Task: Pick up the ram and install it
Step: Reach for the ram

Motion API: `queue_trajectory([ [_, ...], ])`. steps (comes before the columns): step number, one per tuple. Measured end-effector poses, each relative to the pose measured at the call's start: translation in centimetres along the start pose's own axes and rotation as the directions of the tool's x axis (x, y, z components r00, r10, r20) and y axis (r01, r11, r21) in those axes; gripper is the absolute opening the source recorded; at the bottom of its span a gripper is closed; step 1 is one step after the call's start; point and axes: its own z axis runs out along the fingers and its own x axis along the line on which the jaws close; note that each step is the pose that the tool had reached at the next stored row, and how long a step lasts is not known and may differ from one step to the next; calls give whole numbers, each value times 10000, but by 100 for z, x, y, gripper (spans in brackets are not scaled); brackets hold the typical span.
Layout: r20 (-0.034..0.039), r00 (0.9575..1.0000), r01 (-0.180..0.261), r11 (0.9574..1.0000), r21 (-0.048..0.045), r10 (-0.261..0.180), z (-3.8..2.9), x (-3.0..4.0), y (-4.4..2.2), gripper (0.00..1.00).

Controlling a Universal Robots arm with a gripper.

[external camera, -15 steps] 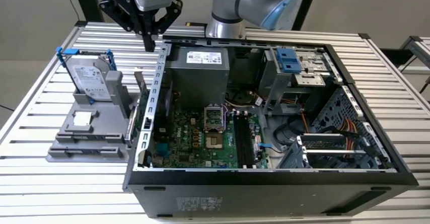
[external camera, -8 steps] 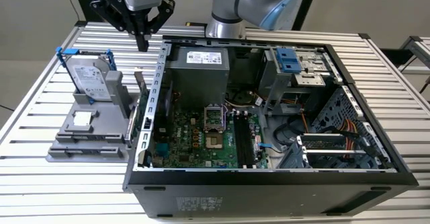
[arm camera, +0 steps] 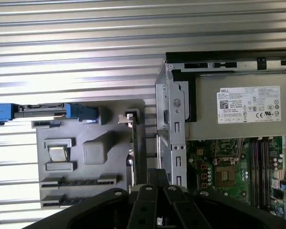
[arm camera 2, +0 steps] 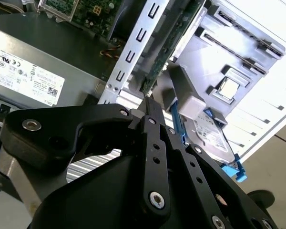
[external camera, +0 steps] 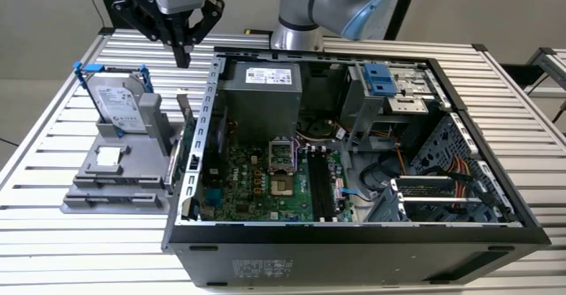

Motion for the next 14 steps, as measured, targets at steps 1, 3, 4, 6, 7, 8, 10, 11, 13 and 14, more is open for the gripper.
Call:
queue_trajectory([
  [1, 0, 10000, 0, 10000, 0, 0, 0, 9, -1, 0],
  [3, -1, 10000, 0, 10000, 1, 0, -1, 27, -2, 0],
  [4, 0, 10000, 0, 10000, 0, 0, -1, 35, -3, 0],
  [6, 0, 10000, 0, 10000, 0, 0, -1, 54, -4, 0],
  [7, -1, 10000, 0, 10000, 1, 0, -2, 63, -5, 0],
  [8, -1, 10000, 0, 10000, 1, 0, -2, 72, -5, 0],
  [10, 0, 10000, 0, 10000, 0, 0, -2, 89, -6, 0],
  [11, 0, 10000, 0, 10000, 0, 0, -2, 98, -7, 0],
  [13, 0, 10000, 0, 10000, 0, 0, -3, 118, -8, 0],
  [14, 0, 10000, 0, 10000, 0, 0, -3, 127, -9, 0],
])
